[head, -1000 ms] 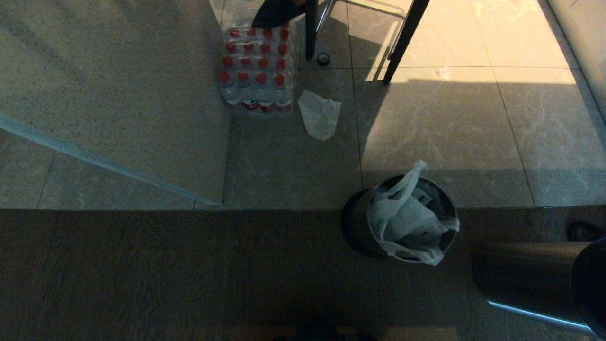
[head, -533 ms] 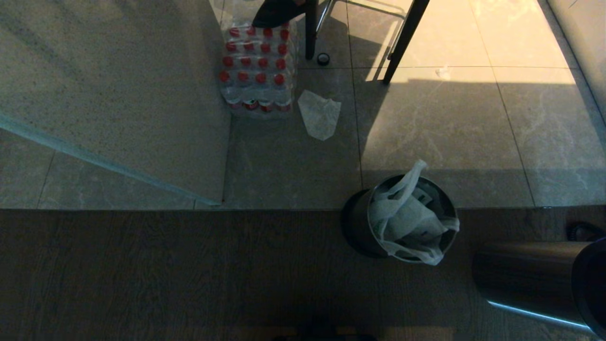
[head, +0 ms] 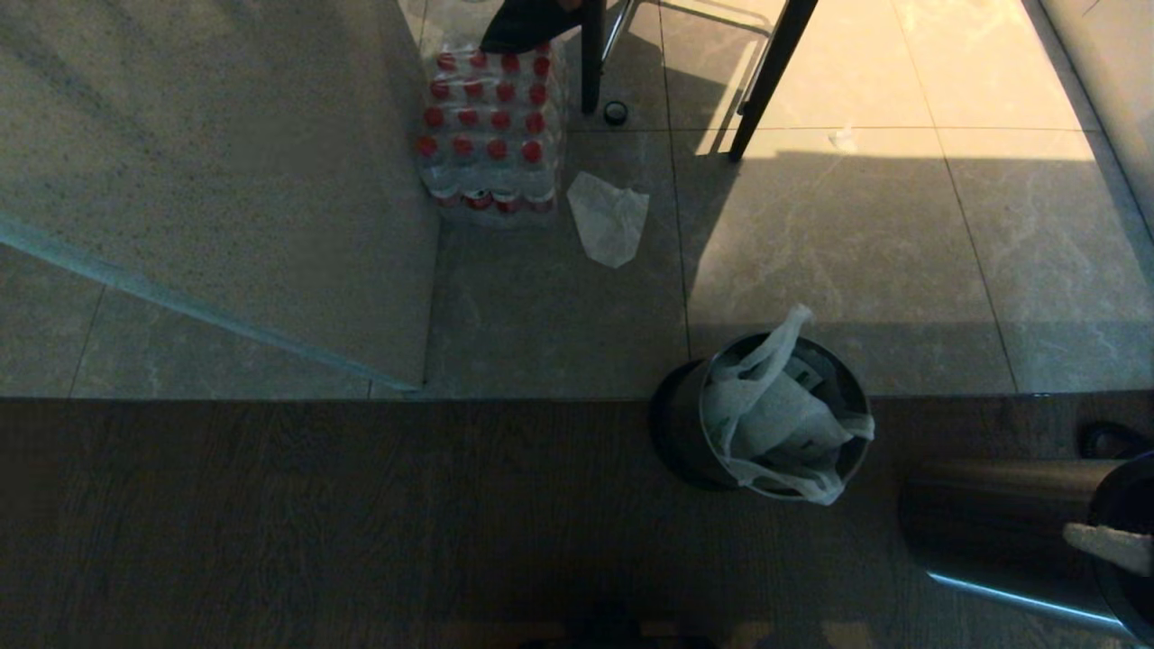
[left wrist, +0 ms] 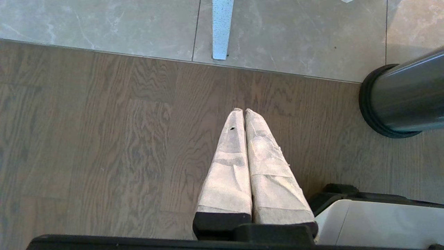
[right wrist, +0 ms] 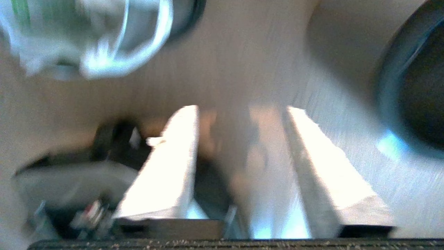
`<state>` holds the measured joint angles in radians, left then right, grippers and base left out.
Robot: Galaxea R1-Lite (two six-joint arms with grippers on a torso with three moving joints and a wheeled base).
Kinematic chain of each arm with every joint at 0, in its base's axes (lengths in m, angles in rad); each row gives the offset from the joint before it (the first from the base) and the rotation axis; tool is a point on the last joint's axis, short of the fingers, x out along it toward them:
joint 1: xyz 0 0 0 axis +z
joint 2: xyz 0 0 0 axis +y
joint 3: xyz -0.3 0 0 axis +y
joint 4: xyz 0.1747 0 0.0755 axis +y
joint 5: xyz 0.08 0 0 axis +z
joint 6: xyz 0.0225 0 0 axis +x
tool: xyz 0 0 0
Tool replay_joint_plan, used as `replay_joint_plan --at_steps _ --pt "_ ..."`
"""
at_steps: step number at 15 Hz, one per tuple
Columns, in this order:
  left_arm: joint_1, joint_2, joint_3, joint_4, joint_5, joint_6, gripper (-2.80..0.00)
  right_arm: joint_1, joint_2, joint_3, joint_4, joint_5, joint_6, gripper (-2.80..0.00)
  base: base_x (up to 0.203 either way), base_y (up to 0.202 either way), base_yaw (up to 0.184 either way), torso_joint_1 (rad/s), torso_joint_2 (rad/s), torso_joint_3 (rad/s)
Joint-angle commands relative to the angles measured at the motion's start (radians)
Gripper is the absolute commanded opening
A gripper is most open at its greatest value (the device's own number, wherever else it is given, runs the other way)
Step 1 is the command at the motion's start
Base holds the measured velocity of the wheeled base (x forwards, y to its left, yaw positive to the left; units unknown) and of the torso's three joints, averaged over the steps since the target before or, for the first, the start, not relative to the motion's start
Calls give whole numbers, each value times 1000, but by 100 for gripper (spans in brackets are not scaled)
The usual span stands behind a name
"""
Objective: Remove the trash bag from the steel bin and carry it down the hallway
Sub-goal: Pick up the trash bag
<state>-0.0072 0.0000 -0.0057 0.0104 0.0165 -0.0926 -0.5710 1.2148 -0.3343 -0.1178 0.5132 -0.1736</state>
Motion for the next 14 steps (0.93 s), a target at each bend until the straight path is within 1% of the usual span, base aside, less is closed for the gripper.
replay_joint_plan --at_steps 1,3,5,6,7,8,9,10,11,14 --pt "0 0 0 0 0 -1 -280 149 88 -32 -40 -110 48 -280 0 0 0 0 0 0" --pt "0 0 0 0 0 -1 -280 299 206 -45 -191 -252 119 -280 0 0 0 0 0 0" --pt "0 0 0 0 0 -1 -280 441 273 -65 -330 -363 220 -280 0 0 0 0 0 0" --pt "0 0 0 0 0 -1 -280 503 297 -94 -360 -419 274 -280 0 0 0 0 0 0" --pt "0 0 0 0 0 -1 -280 541 329 -126 -381 -462 303 -280 0 0 0 0 0 0" --pt "0 0 0 0 0 -1 -280 566 353 -163 -391 -484 325 -280 0 0 0 0 0 0" --pt "0 0 0 0 0 0 -280 578 372 -178 -395 -494 372 -280 0 0 0 0 0 0" --pt "0 0 0 0 0 -1 -280 579 375 -174 -395 -498 426 -280 0 0 0 0 0 0" --pt "0 0 0 0 0 -1 -280 579 377 -153 -395 -498 459 -280 0 0 0 0 0 0" --pt "0 0 0 0 0 -1 -280 536 401 -125 -408 -458 532 -280 0 0 0 0 0 0"
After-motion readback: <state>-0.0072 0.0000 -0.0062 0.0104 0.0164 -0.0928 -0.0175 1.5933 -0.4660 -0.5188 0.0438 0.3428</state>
